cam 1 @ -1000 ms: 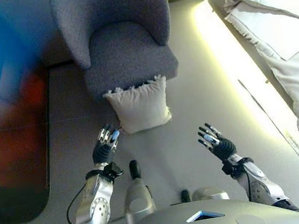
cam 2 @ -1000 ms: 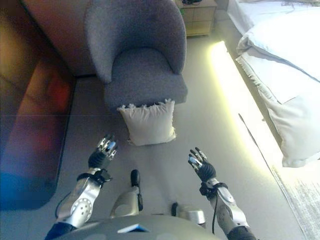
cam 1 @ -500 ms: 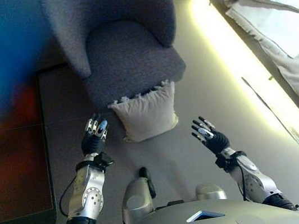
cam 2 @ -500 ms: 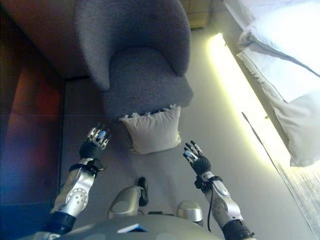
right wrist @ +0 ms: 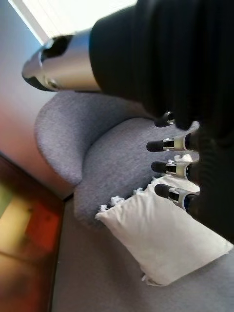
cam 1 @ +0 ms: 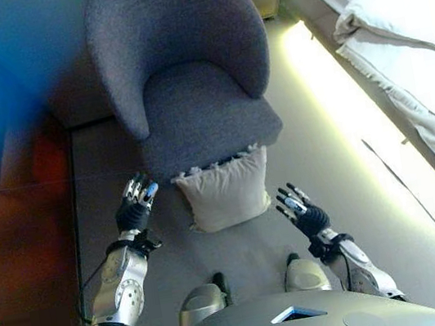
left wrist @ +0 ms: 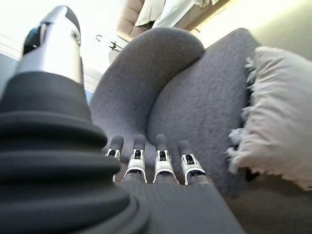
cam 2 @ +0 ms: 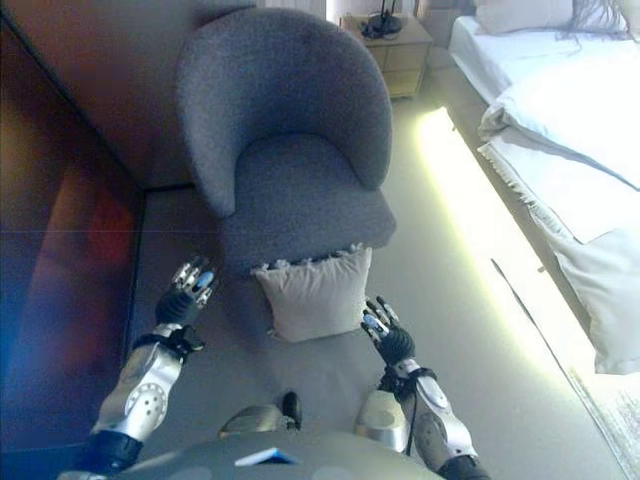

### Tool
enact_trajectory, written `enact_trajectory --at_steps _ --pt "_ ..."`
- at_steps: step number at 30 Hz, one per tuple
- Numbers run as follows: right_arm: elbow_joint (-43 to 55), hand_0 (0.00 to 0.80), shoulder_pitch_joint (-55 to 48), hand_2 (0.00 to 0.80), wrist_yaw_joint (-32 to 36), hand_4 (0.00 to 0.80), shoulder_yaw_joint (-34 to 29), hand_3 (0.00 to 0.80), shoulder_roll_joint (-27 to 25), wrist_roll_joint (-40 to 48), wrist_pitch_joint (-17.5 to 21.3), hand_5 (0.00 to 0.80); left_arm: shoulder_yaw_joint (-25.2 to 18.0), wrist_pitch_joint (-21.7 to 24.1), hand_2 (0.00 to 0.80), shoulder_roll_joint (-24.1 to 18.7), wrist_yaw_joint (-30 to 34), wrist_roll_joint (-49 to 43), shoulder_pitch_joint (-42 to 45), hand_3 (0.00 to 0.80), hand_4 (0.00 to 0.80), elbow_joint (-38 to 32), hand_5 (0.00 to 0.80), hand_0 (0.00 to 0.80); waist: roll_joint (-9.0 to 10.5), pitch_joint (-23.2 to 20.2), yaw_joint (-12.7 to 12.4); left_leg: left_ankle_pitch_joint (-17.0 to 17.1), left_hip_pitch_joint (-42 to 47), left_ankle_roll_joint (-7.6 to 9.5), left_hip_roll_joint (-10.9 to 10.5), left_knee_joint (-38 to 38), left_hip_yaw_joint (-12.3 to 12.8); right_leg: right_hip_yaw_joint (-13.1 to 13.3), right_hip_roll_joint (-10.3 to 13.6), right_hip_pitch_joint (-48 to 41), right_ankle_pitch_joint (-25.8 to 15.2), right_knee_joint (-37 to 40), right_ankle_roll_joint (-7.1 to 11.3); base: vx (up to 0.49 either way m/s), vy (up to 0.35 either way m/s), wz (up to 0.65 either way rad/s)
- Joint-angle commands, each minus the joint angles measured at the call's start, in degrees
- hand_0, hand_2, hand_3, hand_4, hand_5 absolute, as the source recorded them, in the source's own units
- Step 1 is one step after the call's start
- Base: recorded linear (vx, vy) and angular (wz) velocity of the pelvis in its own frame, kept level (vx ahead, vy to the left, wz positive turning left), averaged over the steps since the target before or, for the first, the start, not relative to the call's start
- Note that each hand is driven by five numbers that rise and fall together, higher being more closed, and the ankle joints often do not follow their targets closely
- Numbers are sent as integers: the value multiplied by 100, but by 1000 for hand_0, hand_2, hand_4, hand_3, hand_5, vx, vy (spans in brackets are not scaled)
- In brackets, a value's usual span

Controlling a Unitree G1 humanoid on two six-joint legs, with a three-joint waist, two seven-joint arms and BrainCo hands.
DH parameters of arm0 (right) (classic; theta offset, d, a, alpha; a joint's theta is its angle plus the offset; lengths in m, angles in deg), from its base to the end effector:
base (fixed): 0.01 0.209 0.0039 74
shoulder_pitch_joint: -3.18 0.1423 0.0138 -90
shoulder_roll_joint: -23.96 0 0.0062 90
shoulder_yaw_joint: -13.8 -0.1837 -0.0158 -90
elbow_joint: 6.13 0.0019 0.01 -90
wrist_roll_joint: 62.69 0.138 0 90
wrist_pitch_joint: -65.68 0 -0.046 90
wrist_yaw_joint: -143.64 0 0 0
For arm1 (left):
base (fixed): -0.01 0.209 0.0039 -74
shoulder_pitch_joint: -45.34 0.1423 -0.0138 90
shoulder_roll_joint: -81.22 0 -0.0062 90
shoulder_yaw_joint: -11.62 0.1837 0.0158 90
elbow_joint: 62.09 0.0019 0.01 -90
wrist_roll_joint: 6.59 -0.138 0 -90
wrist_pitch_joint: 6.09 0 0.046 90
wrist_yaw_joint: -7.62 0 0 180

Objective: Pick up the cushion and take it to the sofa

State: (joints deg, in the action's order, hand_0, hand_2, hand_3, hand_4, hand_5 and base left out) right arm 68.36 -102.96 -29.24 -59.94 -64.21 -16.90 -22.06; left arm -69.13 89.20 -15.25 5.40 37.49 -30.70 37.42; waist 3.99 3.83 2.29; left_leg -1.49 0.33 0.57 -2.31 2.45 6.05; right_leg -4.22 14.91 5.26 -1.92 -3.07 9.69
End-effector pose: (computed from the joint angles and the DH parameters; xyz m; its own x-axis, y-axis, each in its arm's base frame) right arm 0.1102 -0.1682 -0.0494 0.8543 0.2150 -0.4732 0.0821 0.8431 0.5314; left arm 0.1355 0.2170 -0.0154 0.9285 0.0497 -0.3679 -0.1787 0.9285 -0.3254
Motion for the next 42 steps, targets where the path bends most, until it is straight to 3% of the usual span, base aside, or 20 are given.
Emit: enact_trajectory --at_steps 1,5,9,12,15,18,23,26,28,31,36,39,42 --pt "376 0 305 0 15 0 -198 0 -136 219 287 0 3 186 0 33 278 -106 28 0 0 -329 0 0 -59 234 136 -701 -50 -39 59 462 -82 341 67 446 -1177 295 242 208 -52 31" --pt "376 0 270 0 172 0 -272 0 -134 196 201 0 -121 205 0 36 500 -129 307 0 0 -326 0 0 10 252 95 -933 60 -23 104 632 -49 255 180 528 -1285 313 282 216 -75 6" --pt "360 0 327 0 220 0 -274 0 -141 213 173 0 -147 165 0 17 578 -127 374 0 0 -349 0 0 13 248 54 -1051 65 -49 219 841 -1 254 242 464 -1079 2 253 157 -89 6" --pt "356 0 406 0 178 0 -211 0 -163 235 170 0 -105 127 0 17 469 -37 326 0 0 -303 0 0 7 182 43 -1093 135 -98 296 889 -11 210 205 328 -964 64 259 234 -158 9" --pt "480 0 476 0 116 0 -112 0 -252 202 85 0 -150 160 0 48 422 92 290 0 0 -239 0 0 -16 143 102 -1062 337 -186 493 845 34 308 16 379 -750 -92 227 254 -197 3" --pt "532 0 481 0 81 0 -110 0 -342 153 -68 0 -177 83 0 44 407 120 256 0 0 -324 0 0 -76 101 167 -794 455 -316 755 878 -9 360 -306 292 -357 -282 113 223 -214 0" --pt "481 0 429 0 240 0 -151 0 -483 176 -206 0 -138 43 0 158 233 306 224 0 0 -467 0 0 -113 27 200 142 381 -612 1271 1474 -160 244 -756 71 -54 -323 -346 180 -252 3" --pt "489 0 446 0 222 0 -148 0 -576 126 -194 0 -101 52 0 233 142 353 192 0 0 -460 0 0 -32 84 185 383 -164 -539 1267 2638 -293 271 -907 -35 77 -428 -632 131 -258 -5" --pt "468 0 403 0 219 0 -196 0 -615 123 -129 0 -70 -14 0 247 174 400 173 0 0 -476 0 0 -20 150 173 531 -536 -523 1321 3041 -229 229 -981 -133 132 -457 -734 126 -171 -1" --pt "454 0 345 0 264 0 -267 0 -613 160 -31 0 -17 -82 0 184 250 340 163 0 0 -600 0 0 -98 203 116 573 -634 -506 1278 2352 -149 177 -1081 -297 283 -375 -700 130 -31 2" --pt "526 0 265 0 180 0 -309 0 -593 192 51 0 119 -46 0 194 271 317 35 0 0 -621 0 0 -374 312 -48 1217 -925 -770 1267 269 -282 203 -1384 -689 610 -188 -673 162 54 14" --pt "563 0 139 0 306 0 -313 0 -606 186 49 0 167 38 0 250 328 279 114 0 0 -615 0 0 -418 367 -156 1475 -1124 -817 1275 -395 -351 266 -1468 -974 746 -107 -706 231 15 13" --pt "561 0 29 0 435 0 -295 0 -582 51 82 0 147 120 0 323 449 230 263 0 0 -585 0 0 -452 388 -233 1512 -1263 -841 1314 -639 -502 326 -1511 -1107 910 -166 -747 248 30 -15"
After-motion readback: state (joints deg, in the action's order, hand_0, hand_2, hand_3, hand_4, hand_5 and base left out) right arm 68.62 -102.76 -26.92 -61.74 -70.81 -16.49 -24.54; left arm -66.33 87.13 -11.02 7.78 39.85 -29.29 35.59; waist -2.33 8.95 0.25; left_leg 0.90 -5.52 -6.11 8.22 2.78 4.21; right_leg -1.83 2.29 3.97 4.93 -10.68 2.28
